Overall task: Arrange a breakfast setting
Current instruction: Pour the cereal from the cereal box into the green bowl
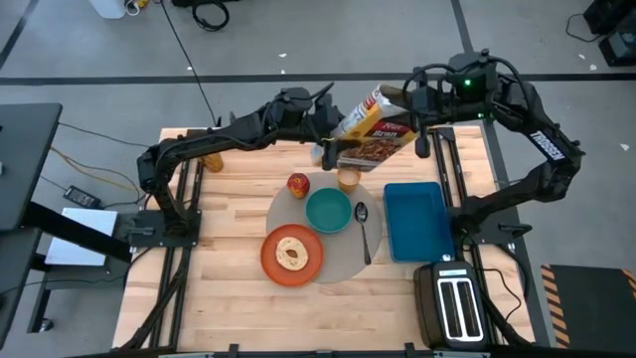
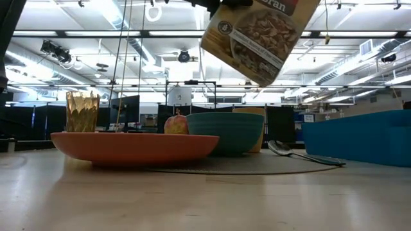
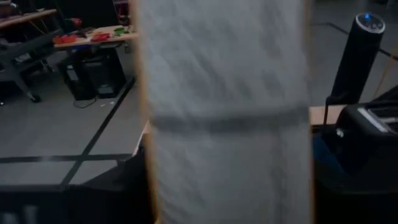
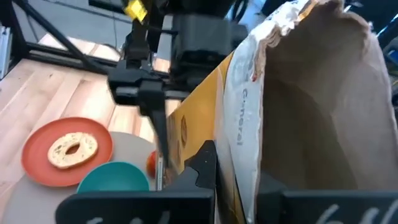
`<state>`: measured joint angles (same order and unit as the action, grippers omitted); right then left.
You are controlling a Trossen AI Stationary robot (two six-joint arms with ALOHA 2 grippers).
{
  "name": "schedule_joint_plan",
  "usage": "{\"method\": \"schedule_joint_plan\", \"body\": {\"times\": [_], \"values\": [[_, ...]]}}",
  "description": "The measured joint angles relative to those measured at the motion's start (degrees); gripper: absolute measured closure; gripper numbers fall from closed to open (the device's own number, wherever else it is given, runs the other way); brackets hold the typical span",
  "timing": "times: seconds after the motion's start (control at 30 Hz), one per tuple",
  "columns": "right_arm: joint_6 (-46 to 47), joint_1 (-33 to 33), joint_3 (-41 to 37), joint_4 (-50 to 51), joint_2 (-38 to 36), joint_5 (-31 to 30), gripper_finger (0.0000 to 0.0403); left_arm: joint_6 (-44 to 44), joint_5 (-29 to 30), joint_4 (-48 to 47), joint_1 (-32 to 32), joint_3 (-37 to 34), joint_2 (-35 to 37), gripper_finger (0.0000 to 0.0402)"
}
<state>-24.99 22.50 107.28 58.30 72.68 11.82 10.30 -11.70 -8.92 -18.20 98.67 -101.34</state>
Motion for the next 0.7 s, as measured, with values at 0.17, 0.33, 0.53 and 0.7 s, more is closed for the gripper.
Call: {"method": "schedule_joint_plan", "body": {"times": [0.17, 0.33, 0.53, 0.7], "values": [[0.03, -0.04, -0.02, 0.85, 0.40, -0.21, 0.0397, -0.79, 0.26, 1.56, 0.10, 0.00, 0.00, 0.0252], [0.02, 0.00, -0.02, 0.06, 0.37, -1.62, 0.0374, -2.60, 0.21, 2.04, -0.34, -0.03, 0.14, 0.0355], [1.29, 0.00, -0.02, -2.23, -0.12, -4.74, 0.0311, -3.78, 0.74, 1.40, -0.60, -0.11, 1.49, 0.0385], [1.29, 0.51, 1.30, -12.08, -4.86, -4.87, 0.0240, -3.11, 2.41, 1.17, -1.43, -0.11, 5.71, 0.0391]]}}
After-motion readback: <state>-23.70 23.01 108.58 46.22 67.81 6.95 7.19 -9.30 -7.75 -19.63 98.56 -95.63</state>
